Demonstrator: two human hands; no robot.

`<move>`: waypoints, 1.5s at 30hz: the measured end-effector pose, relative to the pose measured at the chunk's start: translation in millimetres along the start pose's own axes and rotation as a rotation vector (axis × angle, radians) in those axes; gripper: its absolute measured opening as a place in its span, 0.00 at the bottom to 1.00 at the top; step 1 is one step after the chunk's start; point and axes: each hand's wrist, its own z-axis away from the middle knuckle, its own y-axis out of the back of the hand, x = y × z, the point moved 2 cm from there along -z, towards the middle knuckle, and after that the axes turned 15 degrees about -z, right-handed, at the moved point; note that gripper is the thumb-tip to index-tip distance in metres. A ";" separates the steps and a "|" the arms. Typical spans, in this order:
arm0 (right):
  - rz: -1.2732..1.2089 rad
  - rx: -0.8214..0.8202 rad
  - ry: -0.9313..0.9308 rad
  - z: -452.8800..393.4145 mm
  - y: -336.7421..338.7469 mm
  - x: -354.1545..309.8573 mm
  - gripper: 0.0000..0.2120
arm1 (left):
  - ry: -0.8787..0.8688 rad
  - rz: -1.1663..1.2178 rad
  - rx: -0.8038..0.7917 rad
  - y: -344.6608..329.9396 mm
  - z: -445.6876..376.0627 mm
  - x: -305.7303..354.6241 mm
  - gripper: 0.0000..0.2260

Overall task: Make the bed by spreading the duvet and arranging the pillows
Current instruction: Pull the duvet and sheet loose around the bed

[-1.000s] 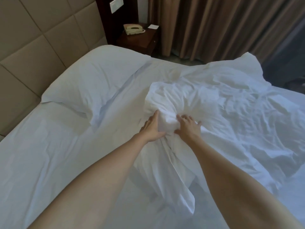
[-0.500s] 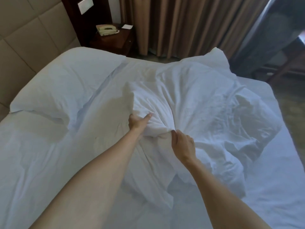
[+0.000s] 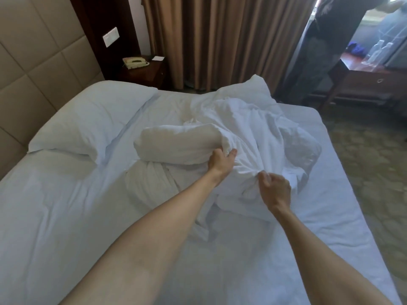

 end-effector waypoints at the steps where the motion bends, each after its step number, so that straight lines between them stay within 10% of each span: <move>1: -0.010 0.015 -0.001 3.5 13.2 -1.7 0.24 | -0.013 0.006 -0.006 -5.5 12.2 9.3 0.26; 12: -0.051 0.056 -0.117 63.9 153.5 26.7 0.19 | -0.157 0.205 -0.159 -72.7 161.2 93.6 0.10; 17: -0.197 -0.097 -0.141 50.5 188.7 21.1 0.17 | -0.350 -0.030 -0.341 -112.5 230.2 107.7 0.16; 23: 0.106 -0.567 -0.470 58.2 203.9 32.4 0.48 | -0.441 -0.257 -0.631 -143.6 267.5 80.3 0.18; 29: 0.291 -0.687 -0.483 80.9 165.1 67.3 0.40 | -0.498 -0.629 -0.673 -142.5 264.9 37.5 0.04; 45: 0.292 -0.403 -0.327 94.2 150.5 101.4 0.22 | -0.265 -0.497 -0.742 -165.6 263.1 13.7 0.07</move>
